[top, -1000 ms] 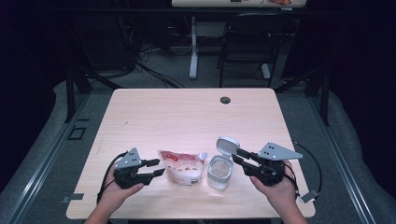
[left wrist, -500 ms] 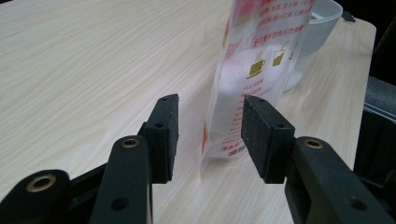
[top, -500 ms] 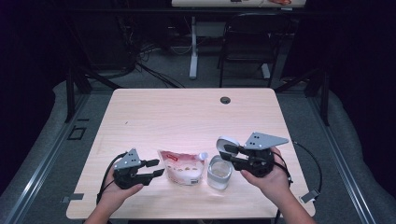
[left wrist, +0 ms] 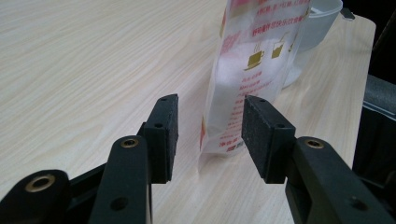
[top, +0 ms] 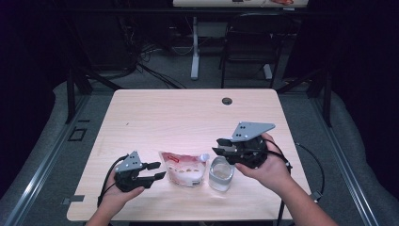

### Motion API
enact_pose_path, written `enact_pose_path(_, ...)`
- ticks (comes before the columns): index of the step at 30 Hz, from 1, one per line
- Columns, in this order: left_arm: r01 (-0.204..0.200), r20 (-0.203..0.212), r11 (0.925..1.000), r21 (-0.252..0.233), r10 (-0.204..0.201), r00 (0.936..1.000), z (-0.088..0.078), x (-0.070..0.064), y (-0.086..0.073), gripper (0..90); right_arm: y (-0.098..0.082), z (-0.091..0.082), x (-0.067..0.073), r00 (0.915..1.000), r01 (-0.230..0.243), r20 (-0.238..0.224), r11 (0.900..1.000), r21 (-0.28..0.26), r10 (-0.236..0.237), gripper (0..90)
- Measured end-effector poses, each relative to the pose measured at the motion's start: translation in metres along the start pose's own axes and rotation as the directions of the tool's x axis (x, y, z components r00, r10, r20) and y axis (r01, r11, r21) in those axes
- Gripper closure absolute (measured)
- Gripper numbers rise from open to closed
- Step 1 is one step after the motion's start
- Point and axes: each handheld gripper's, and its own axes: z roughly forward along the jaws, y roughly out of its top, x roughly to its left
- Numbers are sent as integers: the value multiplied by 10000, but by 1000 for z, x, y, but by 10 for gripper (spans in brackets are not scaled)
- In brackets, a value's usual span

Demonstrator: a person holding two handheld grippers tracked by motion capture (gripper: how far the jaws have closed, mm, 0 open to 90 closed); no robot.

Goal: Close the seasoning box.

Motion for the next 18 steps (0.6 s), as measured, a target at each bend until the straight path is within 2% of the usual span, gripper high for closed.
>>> enact_pose_path(6, 124, -42, 9999, -54, -124, 9999, -3, 2, -2, 562, 17, 7, 2, 9989, 433, -211, 9966, 701, -419, 682)
enact_pose_path(12, 196, -16, 9998, 7, -195, 9998, 0, 3, -4, 559, 32, 15, 10, 9943, 1059, -215, 9897, 958, -1043, 677)
enact_pose_path(18, 104, 12, 9999, 127, -104, 9999, 3, 2, -5, 559, 41, 24, 22, 9870, 1584, -430, 9817, 1060, -1547, 678)
